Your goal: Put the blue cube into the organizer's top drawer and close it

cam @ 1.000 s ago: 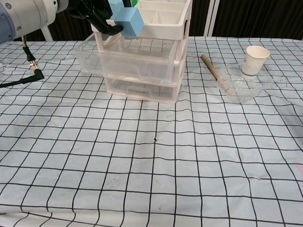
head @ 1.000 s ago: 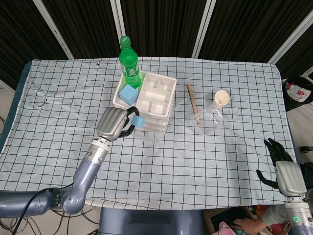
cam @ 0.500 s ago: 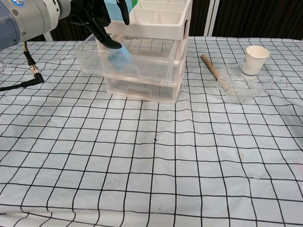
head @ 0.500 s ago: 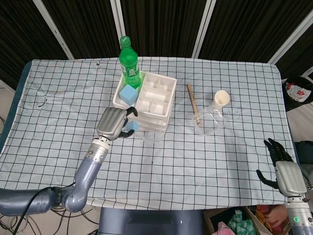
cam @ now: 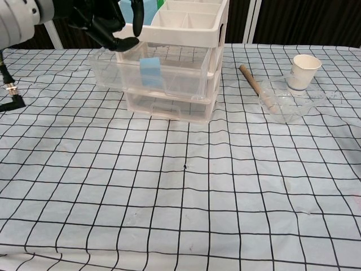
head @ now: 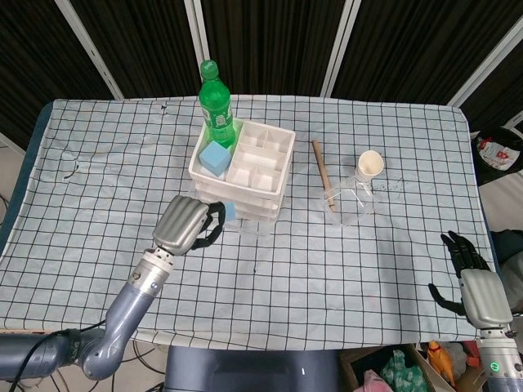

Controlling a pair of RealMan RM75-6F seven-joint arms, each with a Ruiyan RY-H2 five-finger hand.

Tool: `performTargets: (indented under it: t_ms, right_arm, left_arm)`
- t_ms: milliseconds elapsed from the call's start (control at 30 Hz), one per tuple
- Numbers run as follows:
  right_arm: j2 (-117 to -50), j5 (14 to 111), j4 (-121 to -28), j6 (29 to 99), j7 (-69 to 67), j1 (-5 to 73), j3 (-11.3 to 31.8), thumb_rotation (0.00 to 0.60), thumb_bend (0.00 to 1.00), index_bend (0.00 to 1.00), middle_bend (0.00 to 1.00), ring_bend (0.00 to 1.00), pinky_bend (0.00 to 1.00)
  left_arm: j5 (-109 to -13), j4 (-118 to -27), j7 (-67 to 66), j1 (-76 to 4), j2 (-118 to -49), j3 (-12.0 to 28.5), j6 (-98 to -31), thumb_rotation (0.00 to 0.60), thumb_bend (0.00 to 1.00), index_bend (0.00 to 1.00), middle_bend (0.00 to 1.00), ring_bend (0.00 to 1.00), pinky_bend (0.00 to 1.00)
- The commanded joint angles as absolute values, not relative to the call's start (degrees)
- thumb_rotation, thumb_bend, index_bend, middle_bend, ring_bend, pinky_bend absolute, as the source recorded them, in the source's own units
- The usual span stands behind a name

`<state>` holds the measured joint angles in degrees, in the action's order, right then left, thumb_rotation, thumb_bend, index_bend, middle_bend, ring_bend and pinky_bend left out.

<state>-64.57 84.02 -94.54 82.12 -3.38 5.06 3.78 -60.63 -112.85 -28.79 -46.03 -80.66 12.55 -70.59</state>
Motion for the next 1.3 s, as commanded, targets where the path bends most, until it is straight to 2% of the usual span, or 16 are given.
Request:
performTargets:
  t_ms: [33, 267, 667, 1000, 1300]
  right_arm:
    - [-64.6, 84.0, -94.6, 82.1, -3.3, 5.1, 3.8, 0.600, 0.28, 0.06, 0.00, 0.00, 0.18]
    - [-64.6, 83.9, -94.6, 82.1, -3.3, 5.1, 3.8, 0.600, 0.28, 0.07, 0.00, 0.00, 0.18]
    - [-64.5, 83.5, -94.6, 81.8, -3.4, 5.1, 3.9, 0.600, 0.28, 0.07, 0.00, 0.00, 0.18]
    - [-64.4, 83.2, -94.8, 81.4, -3.7, 5.2, 3.9, 0.600, 0.28, 0.07, 0.00, 0.00, 0.18]
    - [-64.4, 83.2, -94.8, 81.4, -3.7, 5.2, 3.9, 0.600, 0.28, 0.07, 0.00, 0.00, 0.18]
  left_arm:
    - [-62.6, -114.3, -28.3, -44.5, -79.0, 10.0, -70.0, 0.600, 0.45, 0.70, 1.00, 0.98, 0.94]
    - [-63.9, -111.8, -29.3, -43.4, -78.0, 6.5, -68.0, 0.600, 0.45, 0.73, 1.00, 0.98, 0.95]
    - [-61.2, -107.0, -28.1, -43.7, -81.5, 6.6, -64.8, 0.600, 0.46, 0.74, 1.00, 0.97, 0.95]
    - [-61.2, -106.1, -29.9, -43.8, -83.8, 5.1, -63.3, 0.600, 0.46, 0.74, 1.00, 0.97, 0.95]
    - [-57.5, -103.2, -31.6, -44.7, -85.6, 5.8, -61.5, 0.600, 0.46, 0.73, 1.00, 0.97, 0.95]
